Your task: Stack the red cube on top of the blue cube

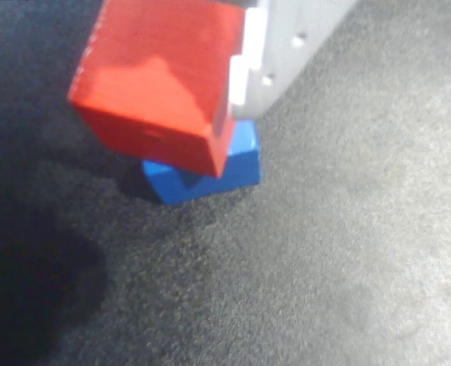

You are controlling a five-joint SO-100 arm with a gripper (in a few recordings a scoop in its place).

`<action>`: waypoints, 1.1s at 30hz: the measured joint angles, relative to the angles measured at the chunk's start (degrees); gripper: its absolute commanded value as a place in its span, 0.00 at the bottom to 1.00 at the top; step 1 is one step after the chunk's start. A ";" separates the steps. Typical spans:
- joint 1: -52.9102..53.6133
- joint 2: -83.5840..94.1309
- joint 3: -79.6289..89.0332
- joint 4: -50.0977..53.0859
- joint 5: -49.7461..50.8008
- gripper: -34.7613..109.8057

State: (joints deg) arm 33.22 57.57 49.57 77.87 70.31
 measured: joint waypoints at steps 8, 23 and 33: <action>-1.32 0.00 0.00 2.72 1.85 0.40; -9.40 21.97 19.34 -4.57 5.27 0.27; -15.56 48.78 64.07 -29.44 5.80 0.24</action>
State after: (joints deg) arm 17.67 106.35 113.64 48.43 76.11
